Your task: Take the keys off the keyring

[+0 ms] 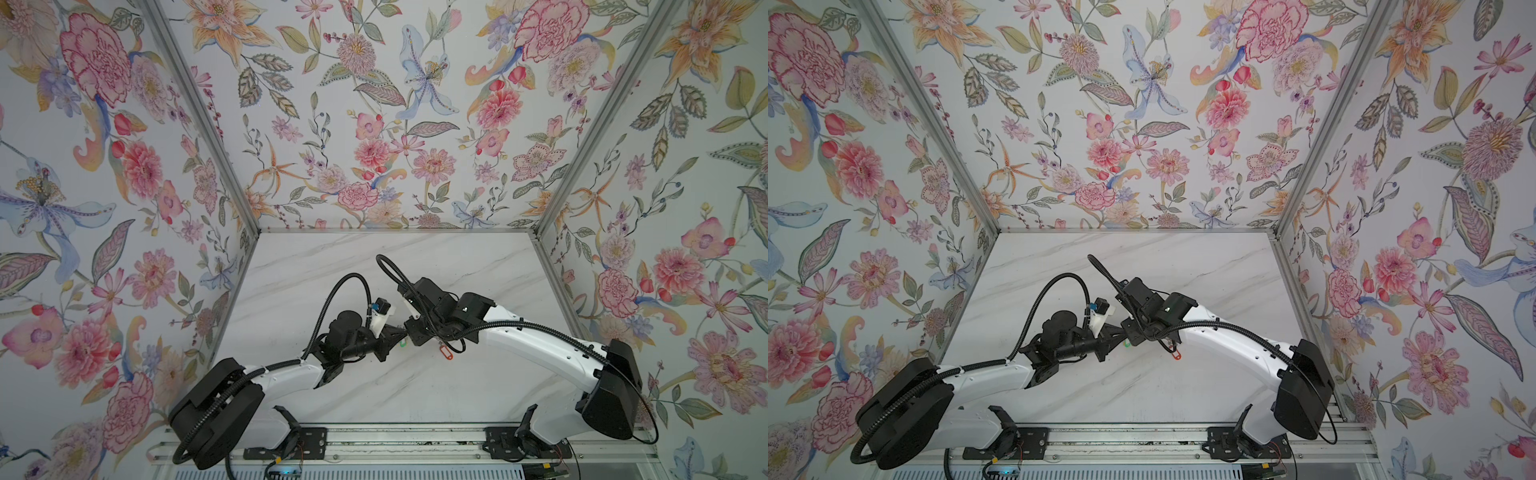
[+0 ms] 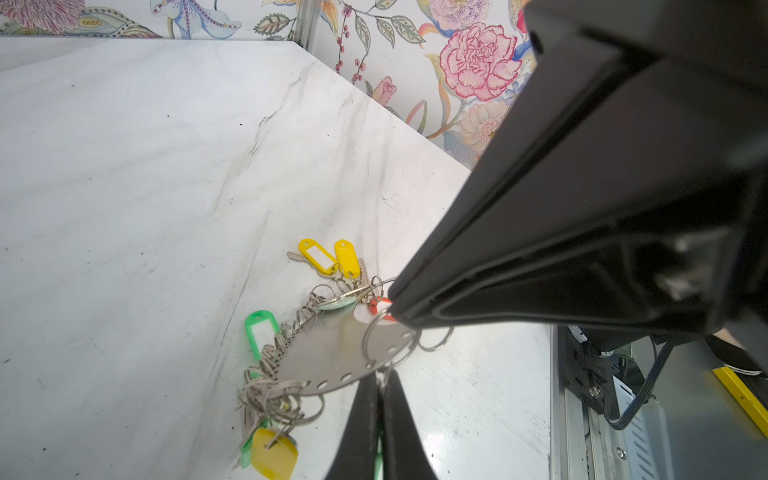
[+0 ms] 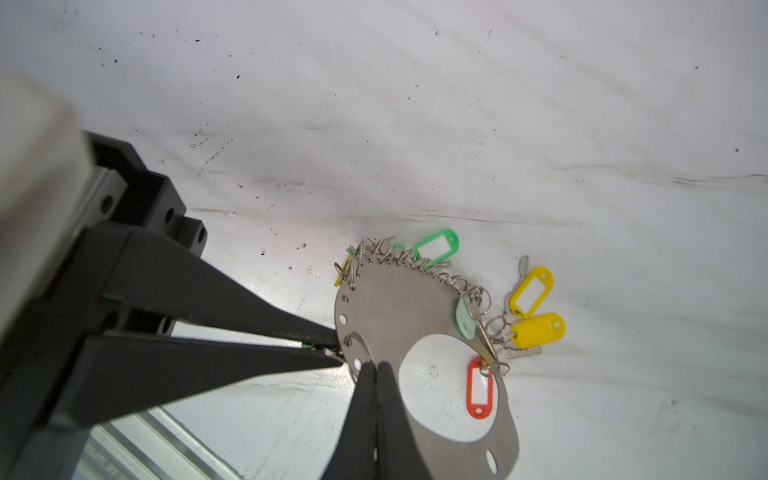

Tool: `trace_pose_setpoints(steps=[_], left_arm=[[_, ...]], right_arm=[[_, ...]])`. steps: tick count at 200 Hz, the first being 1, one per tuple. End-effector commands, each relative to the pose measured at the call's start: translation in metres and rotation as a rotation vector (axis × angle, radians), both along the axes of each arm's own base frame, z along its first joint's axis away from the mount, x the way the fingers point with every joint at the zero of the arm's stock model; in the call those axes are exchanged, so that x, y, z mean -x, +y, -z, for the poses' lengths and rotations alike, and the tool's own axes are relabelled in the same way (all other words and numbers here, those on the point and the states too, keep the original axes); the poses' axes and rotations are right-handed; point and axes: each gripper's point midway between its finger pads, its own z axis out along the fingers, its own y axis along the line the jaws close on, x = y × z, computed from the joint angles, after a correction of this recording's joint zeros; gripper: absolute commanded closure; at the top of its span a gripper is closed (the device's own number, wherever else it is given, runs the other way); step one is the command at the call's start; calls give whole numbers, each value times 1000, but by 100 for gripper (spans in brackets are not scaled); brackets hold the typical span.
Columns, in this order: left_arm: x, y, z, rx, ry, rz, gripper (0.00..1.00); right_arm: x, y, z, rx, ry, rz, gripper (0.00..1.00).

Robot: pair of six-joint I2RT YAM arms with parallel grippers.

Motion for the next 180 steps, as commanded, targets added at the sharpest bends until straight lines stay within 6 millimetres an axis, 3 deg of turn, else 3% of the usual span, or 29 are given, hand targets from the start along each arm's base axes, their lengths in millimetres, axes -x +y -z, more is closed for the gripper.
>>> trace_pose_setpoints(steps=[1,100,180], left_arm=[[0,-1,-20,45,-11,8,100],[3,-7,-37,96,18,35,100],[0,-8,-37,87,22,28,100]], right_arm=[[-15,5,-6,-17,-49,42,100],[-19,26,-8,-37,-94,34,100],[-5,43,-11,-131,-76,-15,100]])
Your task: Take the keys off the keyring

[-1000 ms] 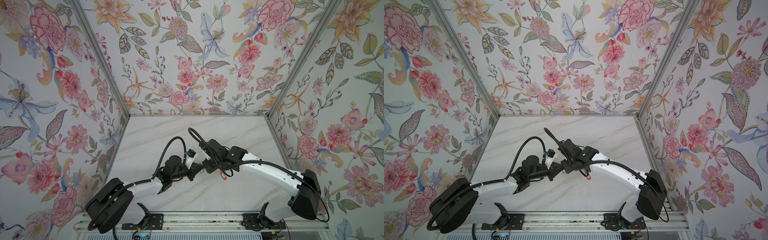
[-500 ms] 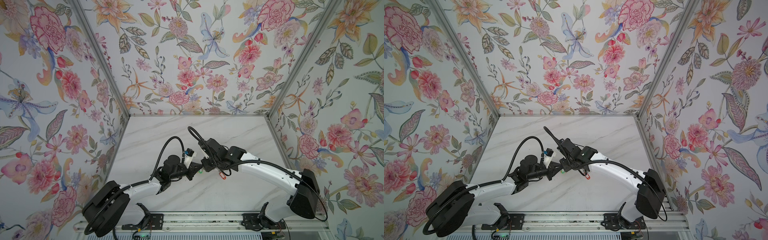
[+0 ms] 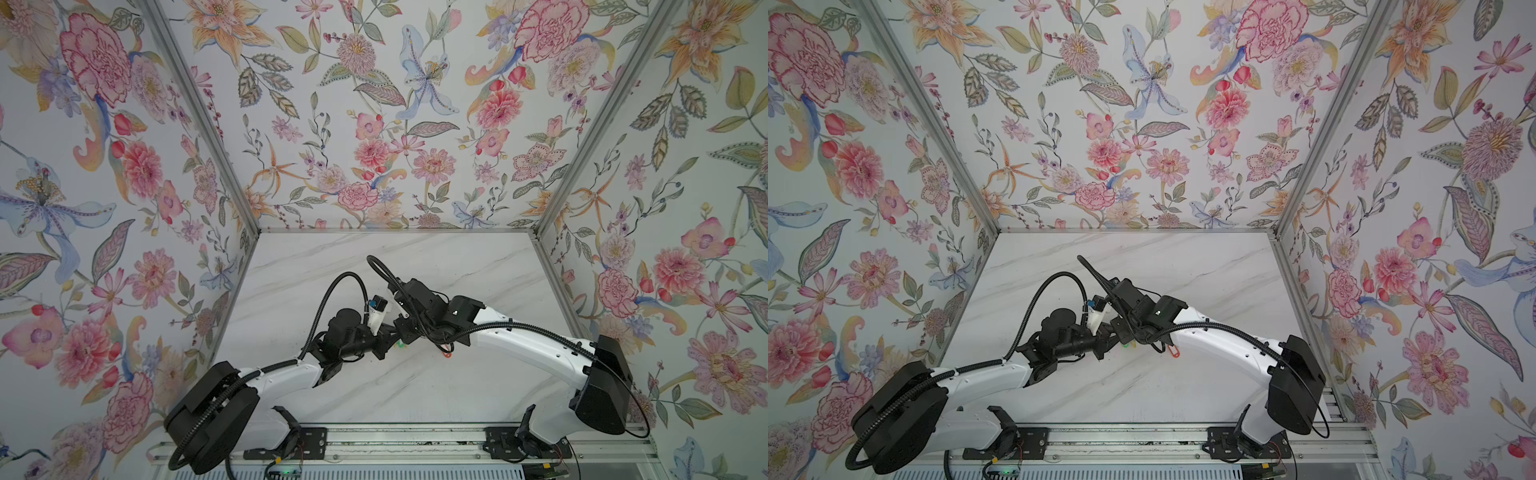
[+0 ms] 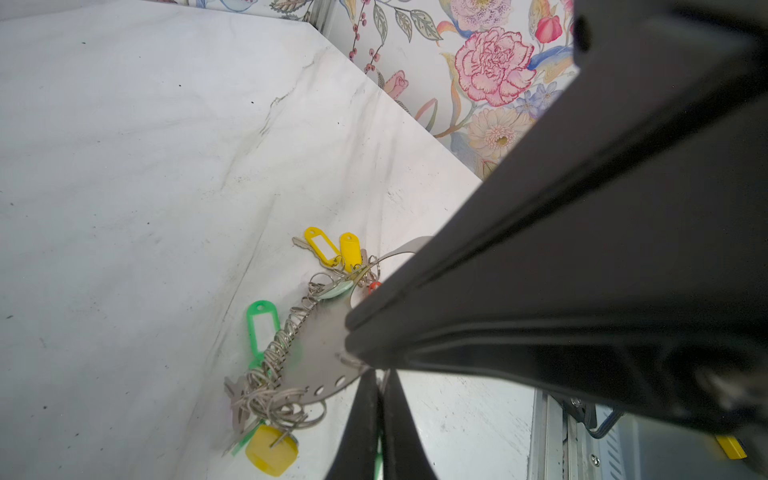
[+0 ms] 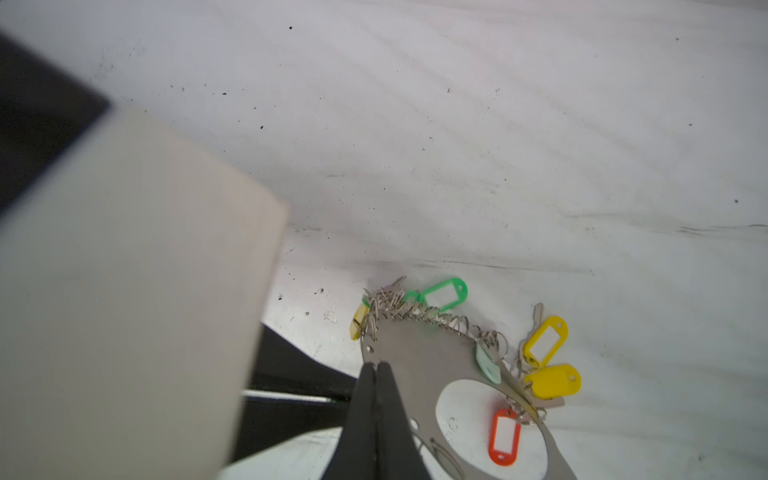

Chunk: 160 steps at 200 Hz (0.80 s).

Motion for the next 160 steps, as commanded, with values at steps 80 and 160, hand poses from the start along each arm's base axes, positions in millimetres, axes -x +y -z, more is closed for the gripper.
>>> trace_pose_setpoints(steps=[80,160], left_arm=[[-2,-7,-31,48,-76,35,100],[-1,-1,-14,-25,-104,40,100]], right_arm=[[6,-5,-10,-118,1,16,100],[9,-12,-12,-193,46,12,100]])
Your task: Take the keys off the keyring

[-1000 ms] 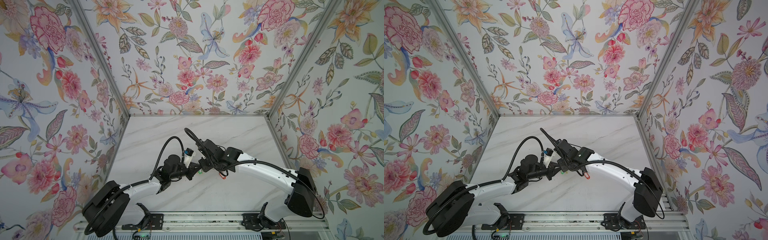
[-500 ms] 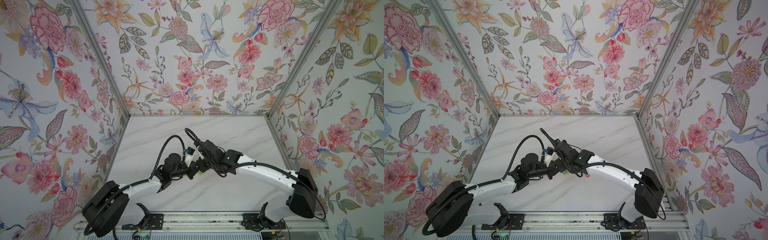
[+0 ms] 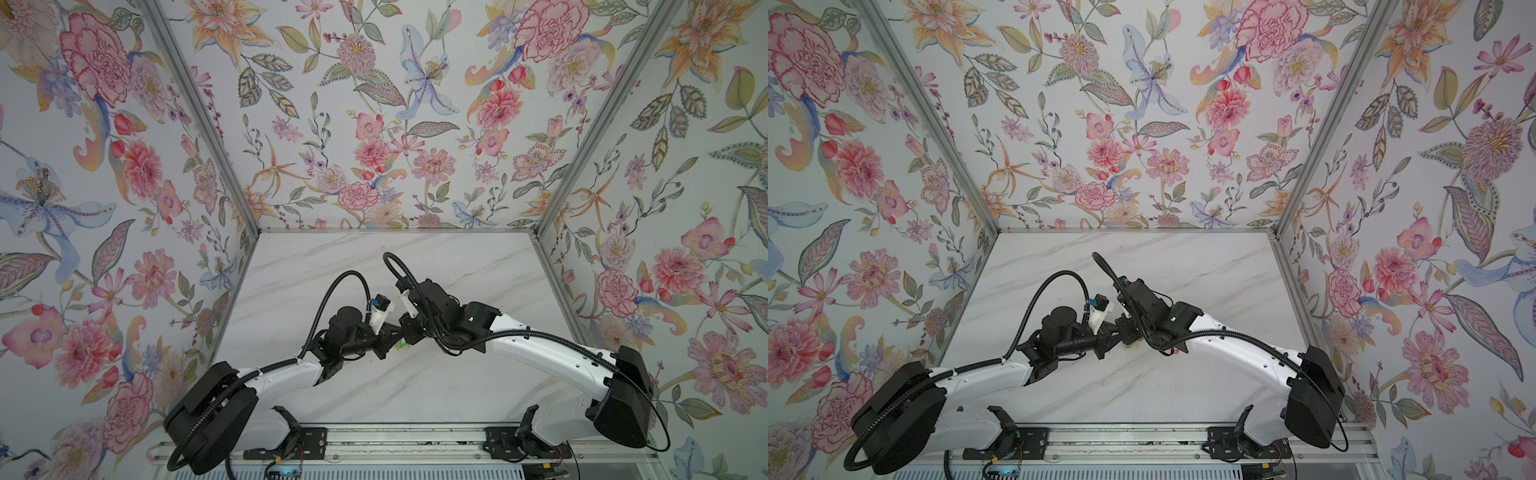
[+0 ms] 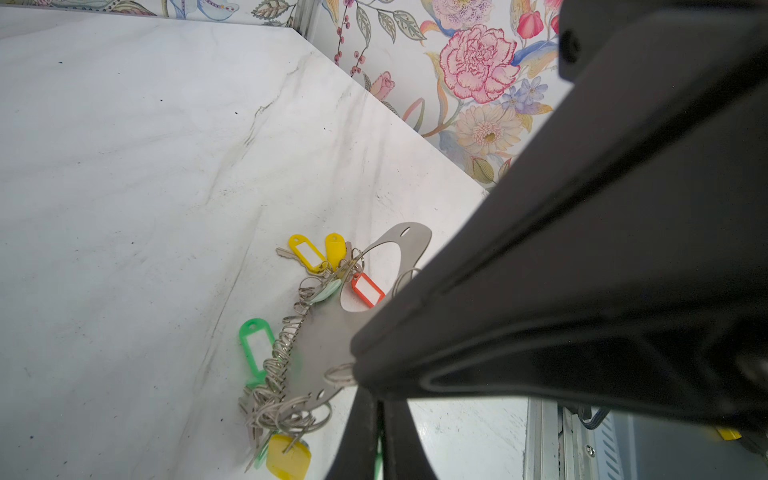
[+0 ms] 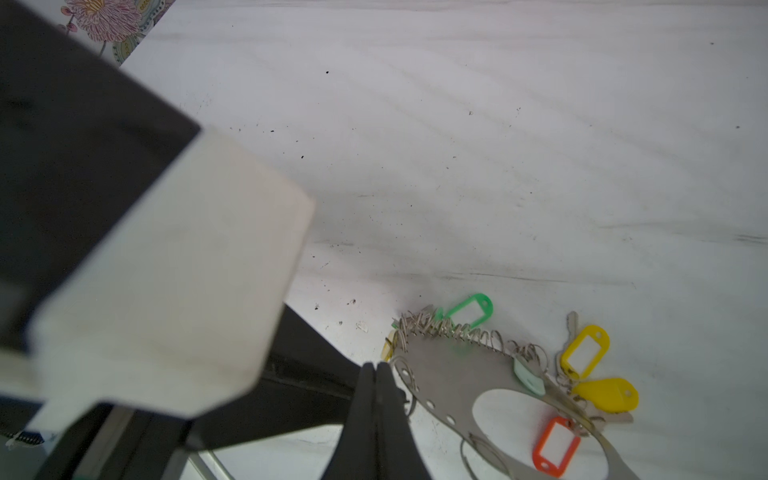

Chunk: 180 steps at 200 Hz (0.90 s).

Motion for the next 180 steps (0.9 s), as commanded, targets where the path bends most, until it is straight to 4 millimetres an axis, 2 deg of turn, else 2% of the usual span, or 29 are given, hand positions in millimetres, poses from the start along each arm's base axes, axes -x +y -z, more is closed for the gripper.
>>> trace_pose_setpoints(steps=[1,26,51,69,82,106,120,180], left_arm=[[-3,2,-11,-9,-70,5,100],[-2,5,-11,-5,-68,13,100],[-3,7,-11,-15,-67,15,100],[-2,9,-12,-13,-61,20,100],[-2,11,-13,-7,-55,22,100],[0,14,-17,14,-41,37,100],[0,15,-15,16,-18,48,100],[2,23,-22,38,4,61,100]], right_arm=[[2,-6,-1,-39,25,7,99],[4,-17,6,-32,25,-1,90],[7,-30,15,-43,14,-36,74],[10,-33,10,-89,-30,-91,61],[13,-32,7,-117,-57,-134,56],[18,-28,3,-157,-142,-217,54],[19,-25,3,-174,-181,-252,46],[11,-16,24,-135,-153,-307,49]])
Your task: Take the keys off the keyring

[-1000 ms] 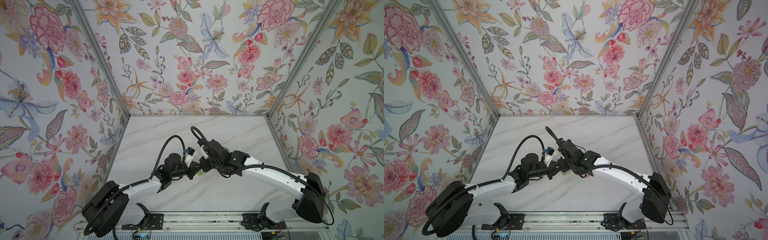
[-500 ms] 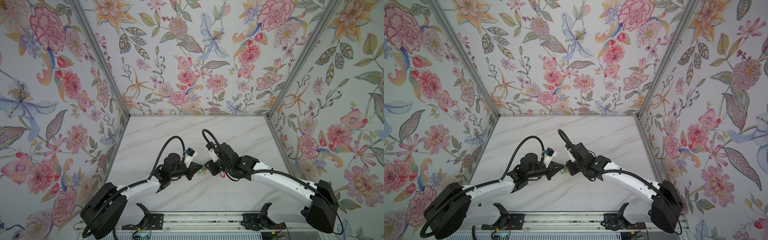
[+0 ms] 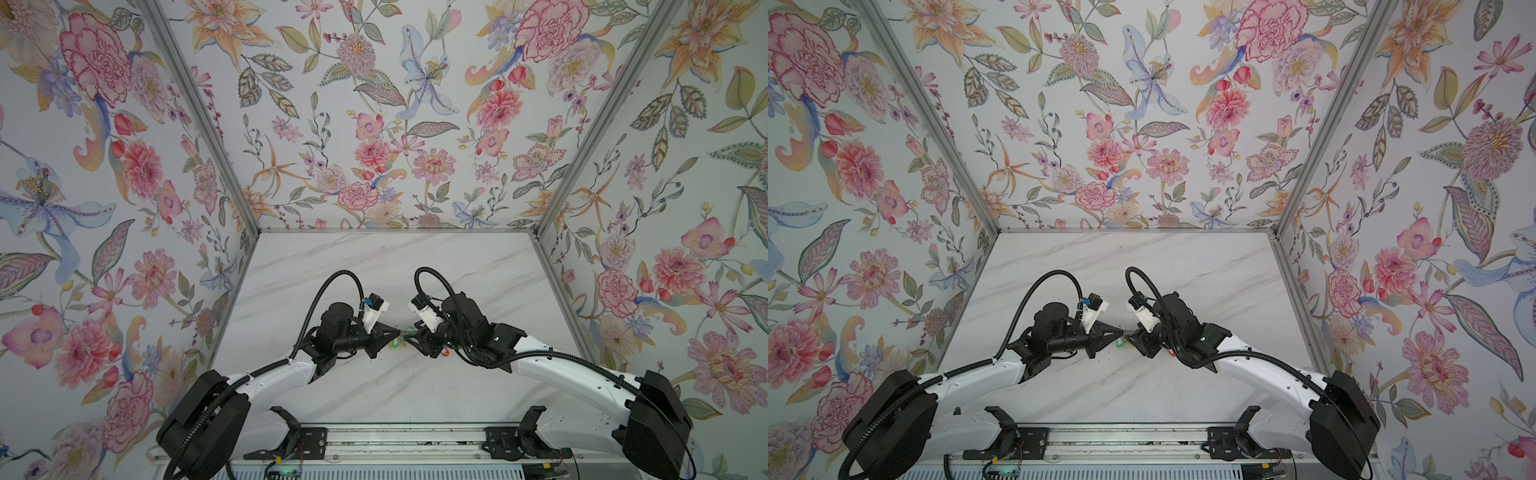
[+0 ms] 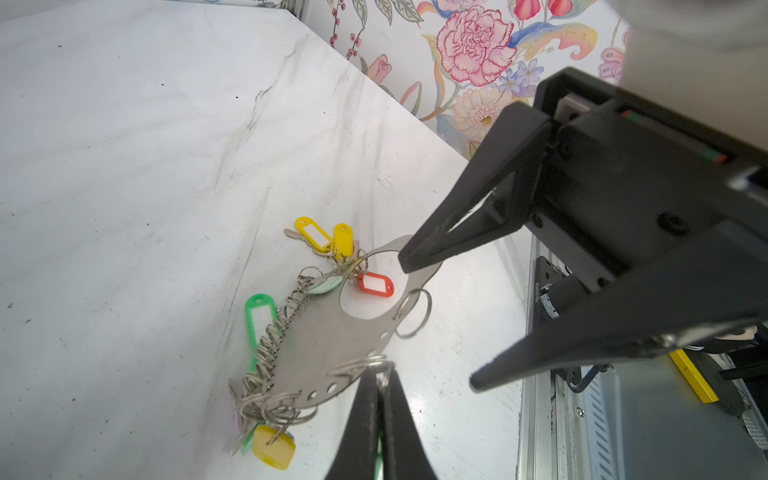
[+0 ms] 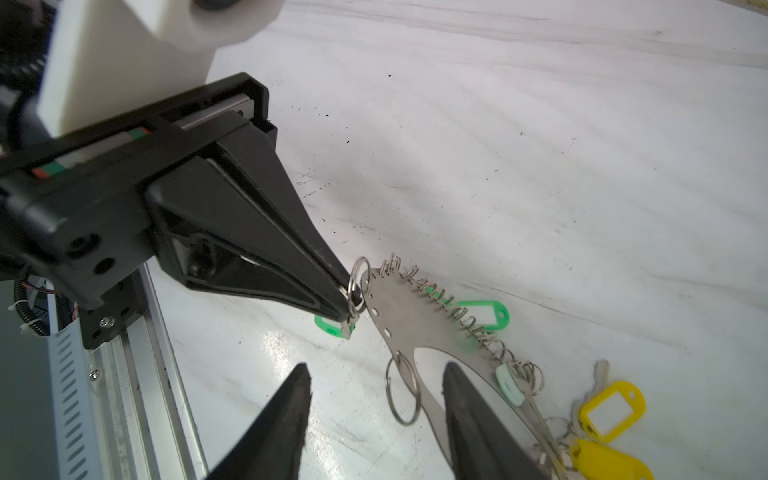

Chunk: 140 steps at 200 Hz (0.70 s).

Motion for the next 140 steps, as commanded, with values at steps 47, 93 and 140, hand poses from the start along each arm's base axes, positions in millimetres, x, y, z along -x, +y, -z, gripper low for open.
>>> trace_pose_setpoints(steps=[47,93,140], left_arm=[[3,1,-24,72,-7,38,100],[0,6,-22,84,15,23,100],[-3,10,-17,82,36,12,100]], right_arm=[[-9,15,2,5,-42,-69,62],[-13,14,1,49,-100,-41,88],[-18,-2,-2,135,-196,34,97]])
